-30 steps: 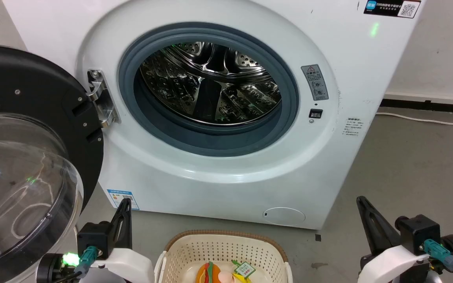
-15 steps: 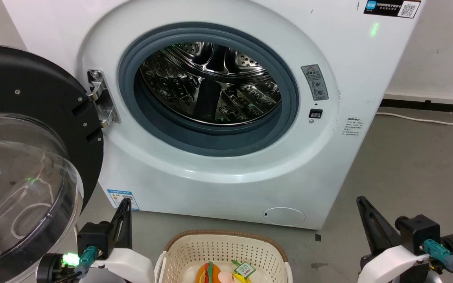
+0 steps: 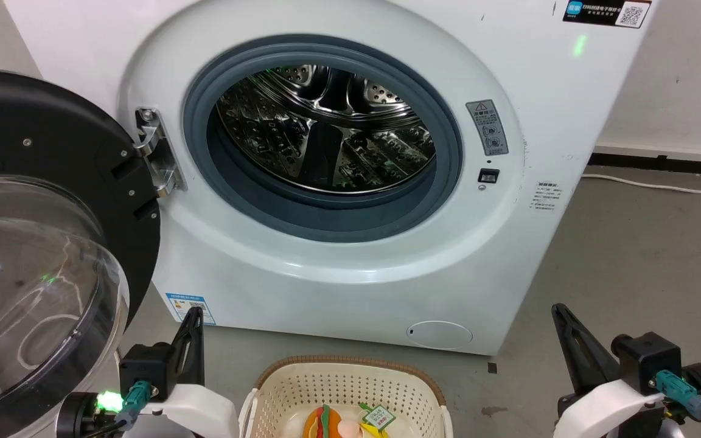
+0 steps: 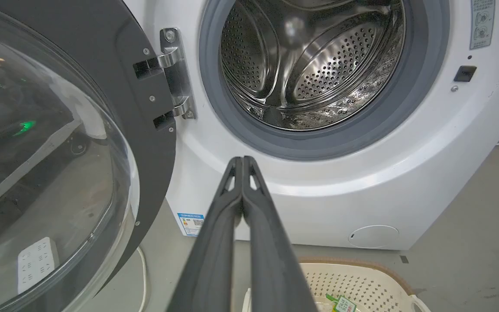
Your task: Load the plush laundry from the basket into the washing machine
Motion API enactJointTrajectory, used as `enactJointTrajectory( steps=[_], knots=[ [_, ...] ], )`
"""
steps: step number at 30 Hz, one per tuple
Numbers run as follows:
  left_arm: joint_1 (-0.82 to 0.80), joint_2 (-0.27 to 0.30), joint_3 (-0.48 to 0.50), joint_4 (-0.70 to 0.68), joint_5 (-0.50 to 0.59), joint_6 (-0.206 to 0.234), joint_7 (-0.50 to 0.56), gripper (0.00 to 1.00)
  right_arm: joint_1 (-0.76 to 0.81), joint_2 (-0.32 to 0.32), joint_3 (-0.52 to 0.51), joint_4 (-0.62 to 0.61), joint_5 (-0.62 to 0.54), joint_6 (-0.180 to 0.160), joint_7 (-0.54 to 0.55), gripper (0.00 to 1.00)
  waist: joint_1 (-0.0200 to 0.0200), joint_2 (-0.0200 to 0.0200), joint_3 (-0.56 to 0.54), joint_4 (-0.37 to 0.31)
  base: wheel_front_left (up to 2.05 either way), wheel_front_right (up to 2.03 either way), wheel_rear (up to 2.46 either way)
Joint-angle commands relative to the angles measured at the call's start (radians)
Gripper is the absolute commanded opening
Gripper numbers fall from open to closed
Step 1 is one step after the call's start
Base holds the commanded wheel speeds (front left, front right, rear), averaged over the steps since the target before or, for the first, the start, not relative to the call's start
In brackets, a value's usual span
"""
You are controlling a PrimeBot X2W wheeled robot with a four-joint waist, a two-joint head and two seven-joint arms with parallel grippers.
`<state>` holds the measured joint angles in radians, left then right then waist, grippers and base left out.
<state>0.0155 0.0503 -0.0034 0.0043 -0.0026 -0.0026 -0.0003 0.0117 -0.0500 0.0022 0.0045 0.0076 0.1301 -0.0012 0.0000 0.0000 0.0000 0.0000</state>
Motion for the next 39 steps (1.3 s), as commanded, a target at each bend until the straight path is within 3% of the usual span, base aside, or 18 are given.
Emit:
enactJointTrajectory(
  steps=[1,11,12,27,39],
  knots=[
    [-0.015,0.000,0.003,-0.004,0.003,0.003,0.000,0.00,-0.012,0.000,-0.002,-0.005,-0.008,0.001,0.001,0.00,0.0000,0.0000,0.000,0.000,0.00,0.00,0.00],
    [-0.015,0.000,0.003,-0.004,0.003,0.003,0.000,0.00,-0.012,0.000,-0.002,-0.005,-0.008,0.001,0.001,0.00,0.0000,0.0000,0.000,0.000,0.00,0.00,0.00],
    [0.000,0.000,0.000,0.000,0.000,0.000,0.000,1.00,0.000,0.000,0.000,0.000,0.001,0.000,0.000,1.00,0.0000,0.0000,0.000,0.000,0.00,0.00,0.00],
    [-0.005,0.000,-0.021,-0.007,-0.002,0.011,-0.024,1.00,-0.004,0.000,-0.013,-0.006,0.017,0.000,-0.024,1.00,0.0000,0.0000,0.017,-0.008,0.00,0.00,0.00],
    [-0.049,0.012,-0.049,0.016,0.003,0.013,-0.049,1.00,-0.036,0.000,-0.018,-0.016,0.041,0.000,-0.049,1.00,0.0000,0.0000,0.097,-0.040,0.00,0.00,0.00]
  ],
)
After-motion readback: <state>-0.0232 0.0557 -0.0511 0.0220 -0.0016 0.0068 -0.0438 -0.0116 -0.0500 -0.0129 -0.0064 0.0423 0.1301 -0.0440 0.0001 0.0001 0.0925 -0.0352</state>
